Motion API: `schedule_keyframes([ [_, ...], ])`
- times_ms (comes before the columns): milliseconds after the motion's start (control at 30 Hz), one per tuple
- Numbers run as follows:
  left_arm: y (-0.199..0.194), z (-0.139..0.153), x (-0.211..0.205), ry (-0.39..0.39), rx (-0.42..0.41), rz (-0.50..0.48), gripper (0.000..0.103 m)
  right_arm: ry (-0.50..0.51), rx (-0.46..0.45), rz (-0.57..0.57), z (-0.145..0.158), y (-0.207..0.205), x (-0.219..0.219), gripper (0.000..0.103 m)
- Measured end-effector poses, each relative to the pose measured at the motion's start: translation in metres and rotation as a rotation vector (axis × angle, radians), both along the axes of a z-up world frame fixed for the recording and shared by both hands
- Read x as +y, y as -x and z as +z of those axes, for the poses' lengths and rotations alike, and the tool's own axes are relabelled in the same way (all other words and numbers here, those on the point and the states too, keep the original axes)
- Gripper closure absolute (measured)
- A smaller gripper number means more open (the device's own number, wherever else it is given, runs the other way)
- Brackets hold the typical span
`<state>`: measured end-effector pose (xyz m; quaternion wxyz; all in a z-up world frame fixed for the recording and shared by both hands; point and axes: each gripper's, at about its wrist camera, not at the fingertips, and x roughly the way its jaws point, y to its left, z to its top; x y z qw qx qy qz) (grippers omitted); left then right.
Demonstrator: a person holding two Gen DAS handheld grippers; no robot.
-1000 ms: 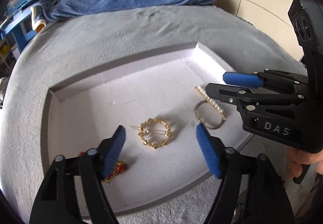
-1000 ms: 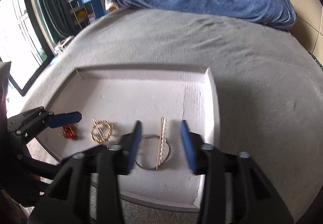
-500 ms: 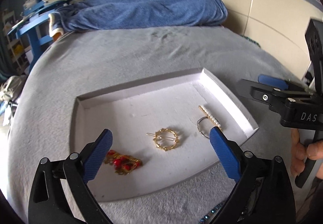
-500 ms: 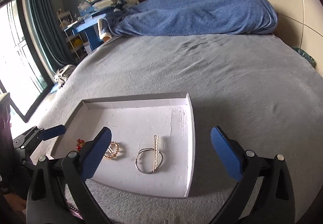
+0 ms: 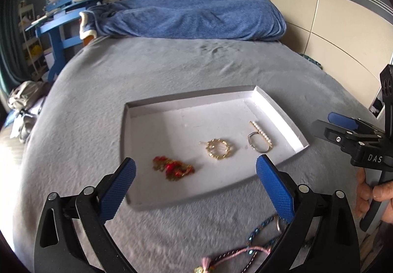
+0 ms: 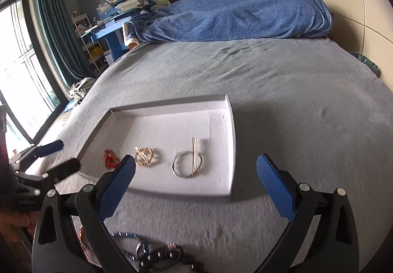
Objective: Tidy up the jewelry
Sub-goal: 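Move both open tools back over the remaining bracelets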
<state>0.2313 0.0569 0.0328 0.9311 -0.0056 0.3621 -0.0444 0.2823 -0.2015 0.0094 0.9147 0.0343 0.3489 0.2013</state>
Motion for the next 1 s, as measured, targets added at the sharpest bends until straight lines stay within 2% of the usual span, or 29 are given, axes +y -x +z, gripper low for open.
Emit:
schedule_keyframes([
  [300,0.043,-0.01,0.007,-0.007,0.022,-0.017,0.006,0.026,0.025,0.02,-0.017,0.026,-0.015,0.006],
  [567,0.068,-0.034,-0.007,-0.058,0.071,-0.106,0.006,0.056,0.073,0.069,-0.04,0.05,-0.018,0.006],
  [833,0.089,-0.054,-0.019,-0.104,0.114,-0.174,0.01,0.077,0.101,0.063,-0.056,0.066,-0.025,0.006],
  [1000,0.102,-0.064,-0.012,-0.074,0.155,-0.139,0.014,0.076,0.113,0.049,-0.062,0.072,-0.032,0.006],
])
